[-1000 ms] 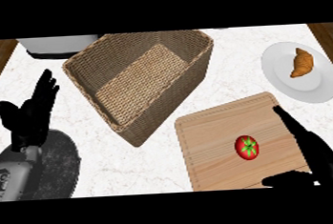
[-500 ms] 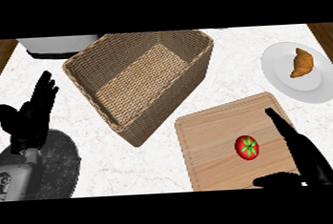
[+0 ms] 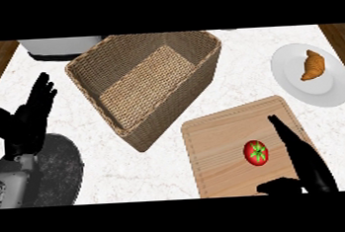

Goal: Pick the tomato from the cutting board and place it in the basket

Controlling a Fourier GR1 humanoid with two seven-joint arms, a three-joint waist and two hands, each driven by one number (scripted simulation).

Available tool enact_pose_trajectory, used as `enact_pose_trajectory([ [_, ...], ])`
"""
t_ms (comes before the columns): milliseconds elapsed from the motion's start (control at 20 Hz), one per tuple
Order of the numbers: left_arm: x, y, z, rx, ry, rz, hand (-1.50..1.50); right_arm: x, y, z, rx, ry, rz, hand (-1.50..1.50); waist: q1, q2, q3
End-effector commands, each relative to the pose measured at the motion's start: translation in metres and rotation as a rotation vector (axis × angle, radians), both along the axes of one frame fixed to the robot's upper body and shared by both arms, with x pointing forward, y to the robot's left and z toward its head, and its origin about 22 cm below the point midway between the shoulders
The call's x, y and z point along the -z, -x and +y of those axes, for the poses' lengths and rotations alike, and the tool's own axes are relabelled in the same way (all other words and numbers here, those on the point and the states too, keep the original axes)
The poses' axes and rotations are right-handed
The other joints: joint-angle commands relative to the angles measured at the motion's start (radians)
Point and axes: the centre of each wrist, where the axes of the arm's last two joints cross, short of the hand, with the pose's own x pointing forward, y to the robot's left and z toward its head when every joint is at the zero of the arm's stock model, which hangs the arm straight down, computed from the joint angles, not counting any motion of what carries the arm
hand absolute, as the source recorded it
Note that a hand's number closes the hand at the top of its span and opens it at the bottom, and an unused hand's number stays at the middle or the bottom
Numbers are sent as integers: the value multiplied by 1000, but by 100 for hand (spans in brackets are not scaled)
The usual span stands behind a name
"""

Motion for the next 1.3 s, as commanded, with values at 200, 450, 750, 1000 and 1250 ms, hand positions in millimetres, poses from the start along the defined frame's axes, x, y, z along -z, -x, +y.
enact_pose_trajectory([
  [200, 9, 5, -10, 7, -1, 13, 0, 9, -28, -1, 10, 9, 10, -150, 1, 0, 0],
  [450, 6, -6, -4, -3, -5, -9, 0, 24, -40, 28, -11, 26, 31, -150, 2, 1, 0],
  [750, 7, -3, 0, 6, -1, -3, 0, 29, -36, -2, -2, 25, 49, -150, 0, 0, 0],
  [1000, 8, -5, 3, 8, -7, -5, 0, 56, -23, 31, -87, 32, 113, -150, 0, 1, 0],
  [1250, 14, 0, 0, 1, -2, -13, 0, 55, -23, 18, -207, 113, 122, 150, -2, 2, 0],
])
